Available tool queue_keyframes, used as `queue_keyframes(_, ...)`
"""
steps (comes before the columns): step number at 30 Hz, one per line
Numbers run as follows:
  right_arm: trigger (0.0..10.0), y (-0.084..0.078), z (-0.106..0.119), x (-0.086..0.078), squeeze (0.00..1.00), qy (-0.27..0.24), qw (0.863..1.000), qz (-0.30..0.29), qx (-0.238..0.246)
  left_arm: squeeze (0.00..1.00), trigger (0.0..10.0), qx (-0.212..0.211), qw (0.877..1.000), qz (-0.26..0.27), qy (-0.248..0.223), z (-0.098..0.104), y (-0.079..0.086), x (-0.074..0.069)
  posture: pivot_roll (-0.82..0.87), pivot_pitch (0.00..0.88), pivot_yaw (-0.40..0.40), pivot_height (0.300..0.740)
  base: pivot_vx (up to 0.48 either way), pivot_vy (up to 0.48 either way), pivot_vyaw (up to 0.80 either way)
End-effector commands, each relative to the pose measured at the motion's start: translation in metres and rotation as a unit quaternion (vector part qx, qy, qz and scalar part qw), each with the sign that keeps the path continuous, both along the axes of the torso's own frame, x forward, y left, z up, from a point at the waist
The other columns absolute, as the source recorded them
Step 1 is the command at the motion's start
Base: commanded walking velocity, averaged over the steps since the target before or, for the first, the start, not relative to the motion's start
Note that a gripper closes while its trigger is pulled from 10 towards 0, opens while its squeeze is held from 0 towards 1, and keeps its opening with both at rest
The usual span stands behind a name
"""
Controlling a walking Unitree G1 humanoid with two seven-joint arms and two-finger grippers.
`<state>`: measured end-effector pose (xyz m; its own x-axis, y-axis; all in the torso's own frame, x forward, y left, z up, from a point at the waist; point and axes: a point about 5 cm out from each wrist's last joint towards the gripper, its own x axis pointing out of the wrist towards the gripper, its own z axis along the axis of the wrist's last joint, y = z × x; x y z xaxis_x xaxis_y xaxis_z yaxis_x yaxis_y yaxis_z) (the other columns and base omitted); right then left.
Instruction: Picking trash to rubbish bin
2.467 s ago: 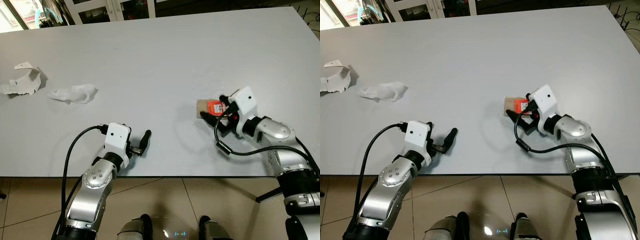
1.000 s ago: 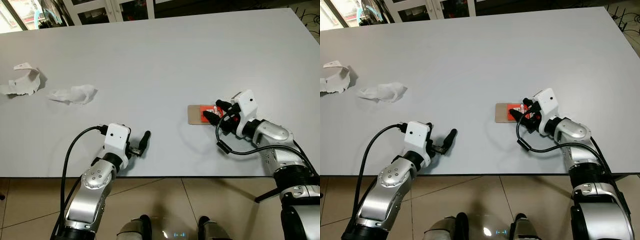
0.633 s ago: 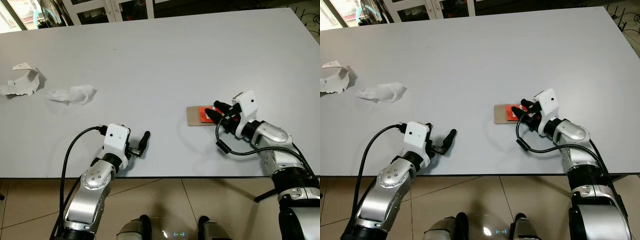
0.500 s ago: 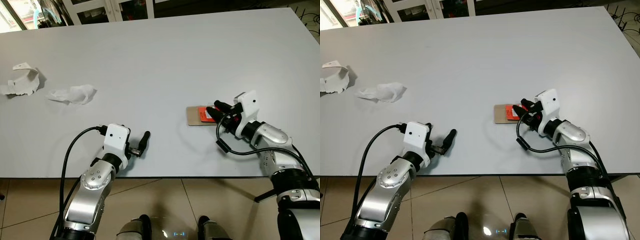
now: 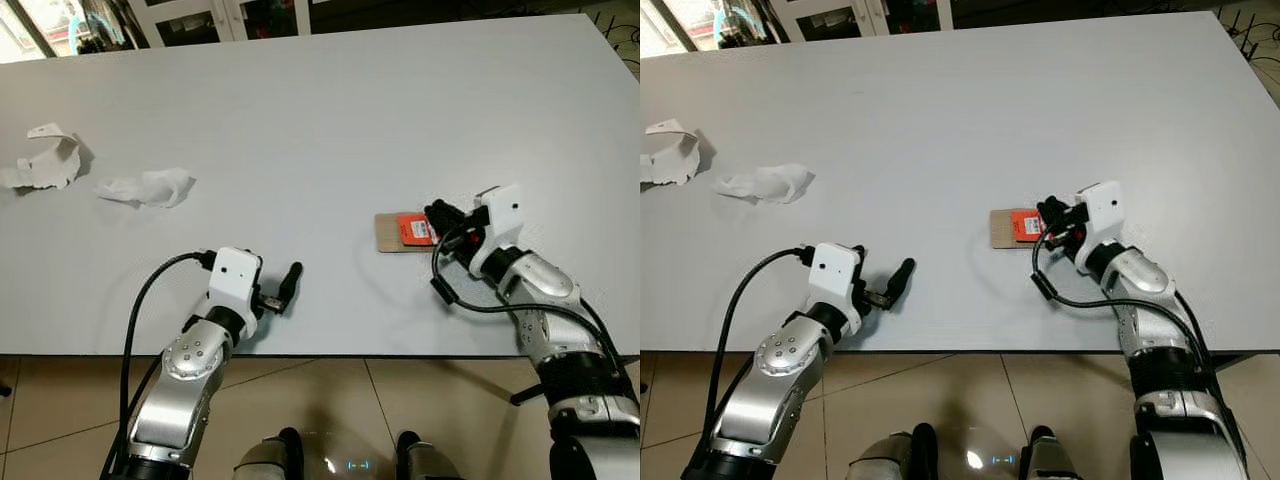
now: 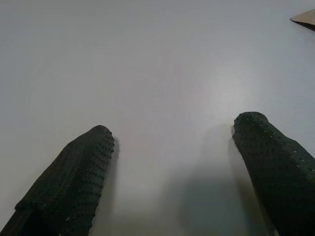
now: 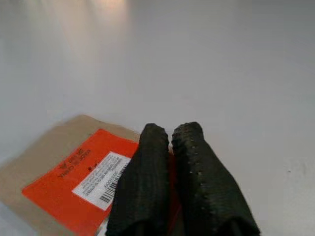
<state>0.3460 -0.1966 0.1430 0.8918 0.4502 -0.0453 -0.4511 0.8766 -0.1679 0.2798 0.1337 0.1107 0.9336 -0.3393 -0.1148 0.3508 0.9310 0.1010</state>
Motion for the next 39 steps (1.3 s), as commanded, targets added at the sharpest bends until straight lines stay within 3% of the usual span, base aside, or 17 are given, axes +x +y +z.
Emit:
queue_keyframes(1,10.0,0.004,-0.005,-0.003,0.00,0.007,1.000,-0.006,-0.026,0.00,10.0,0.016,0.999,0.004,0.035,-0.014,0.005,-0.004,0.07,0.236,0.135,0.740,0.000,0.000,0.00)
queue_keyframes(2,10.0,0.005,-0.003,-0.003,0.00,0.002,1.000,-0.011,-0.024,0.00,10.0,0.016,0.999,0.003,0.035,-0.014,0.005,-0.004,0.07,0.235,0.137,0.740,0.000,0.000,0.00)
queue_keyframes(3,10.0,0.006,-0.002,-0.003,0.74,-0.002,1.000,-0.014,-0.023,0.00,10.0,0.016,0.999,0.002,0.035,-0.014,0.005,-0.003,0.07,0.235,0.137,0.740,0.000,0.000,0.00)
queue_keyframes(4,10.0,0.007,0.000,-0.003,1.00,-0.007,1.000,-0.019,-0.021,0.00,10.0,0.016,0.999,0.001,0.035,-0.014,0.004,-0.003,0.07,0.235,0.137,0.740,0.000,0.000,0.00)
queue_keyframes(13,10.0,0.014,0.010,-0.006,1.00,-0.043,0.997,-0.045,-0.040,0.00,10.0,0.017,0.999,-0.002,0.035,-0.014,0.004,-0.002,0.07,0.231,0.139,0.740,0.000,0.000,0.00)
queue_keyframes(19,10.0,0.027,0.024,-0.006,1.00,-0.082,0.993,-0.060,-0.058,0.00,10.0,0.019,0.999,-0.002,0.034,-0.014,0.005,-0.001,0.07,0.225,0.143,0.740,0.000,0.000,0.00)
queue_keyframes(39,10.0,0.064,0.001,-0.025,1.00,-0.041,0.993,-0.079,-0.071,0.00,10.0,0.020,0.999,-0.007,0.039,-0.015,0.004,-0.002,0.07,0.228,0.142,0.740,0.000,0.000,0.00)
